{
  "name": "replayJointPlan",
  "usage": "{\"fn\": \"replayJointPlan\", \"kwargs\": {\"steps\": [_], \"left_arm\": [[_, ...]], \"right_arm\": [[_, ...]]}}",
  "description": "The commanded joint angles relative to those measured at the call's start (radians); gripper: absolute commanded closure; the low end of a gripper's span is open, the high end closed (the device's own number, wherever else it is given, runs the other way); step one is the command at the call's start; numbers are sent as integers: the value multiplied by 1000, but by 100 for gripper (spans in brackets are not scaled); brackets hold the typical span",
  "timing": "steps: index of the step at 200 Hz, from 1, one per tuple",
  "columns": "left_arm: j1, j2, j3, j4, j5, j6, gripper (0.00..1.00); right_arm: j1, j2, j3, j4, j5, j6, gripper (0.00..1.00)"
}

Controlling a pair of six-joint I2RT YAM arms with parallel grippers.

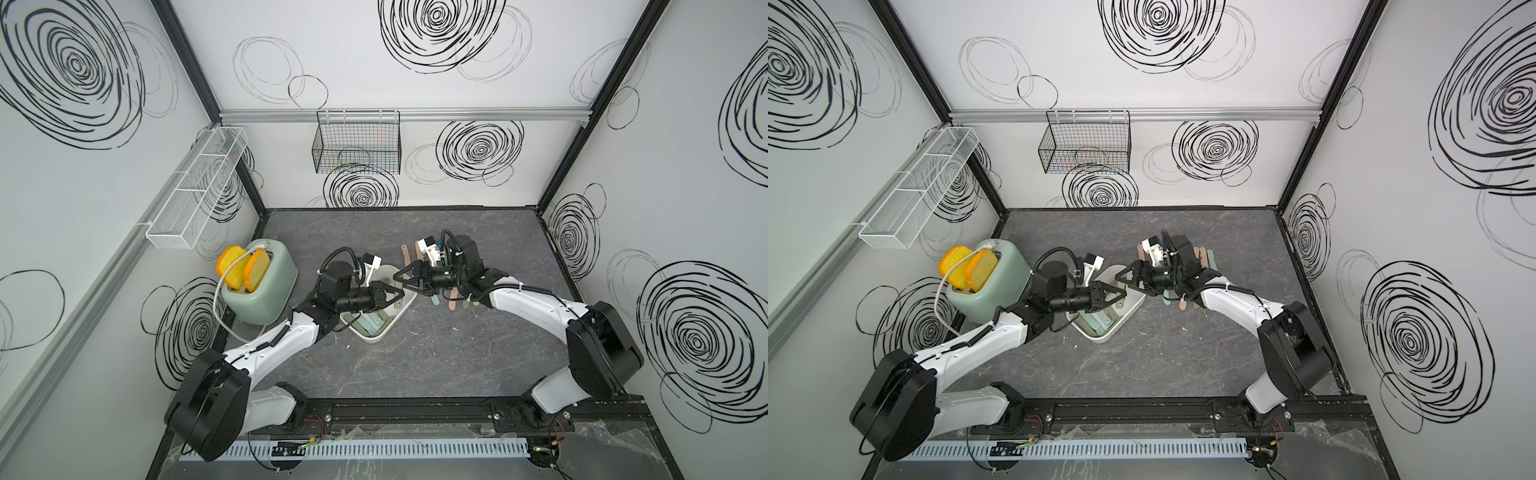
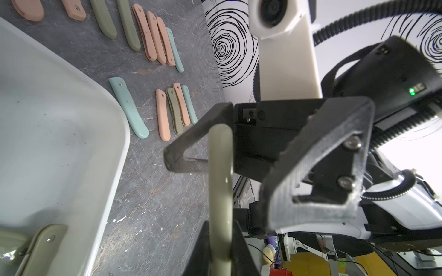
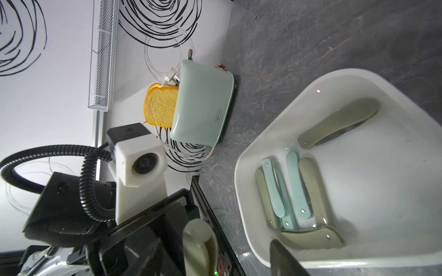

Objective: Take the fruit knife out of the storage box
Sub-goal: Pick up the fruit knife from the storage box.

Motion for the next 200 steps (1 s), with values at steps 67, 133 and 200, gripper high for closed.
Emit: {"fn": "replayJointPlan", "kwargs": {"steps": [67,133,200], "left_arm": [[17,83,47,212,66,-134,100],[29,99,32,267,76,-180,87],[49,93,33,211,78,-166,5]], "right_arm": [[5,28,54,94,-22,46,67],[-9,35,61,99,-24,45,86],[-27,45,65,90,-17,41,96]]}}
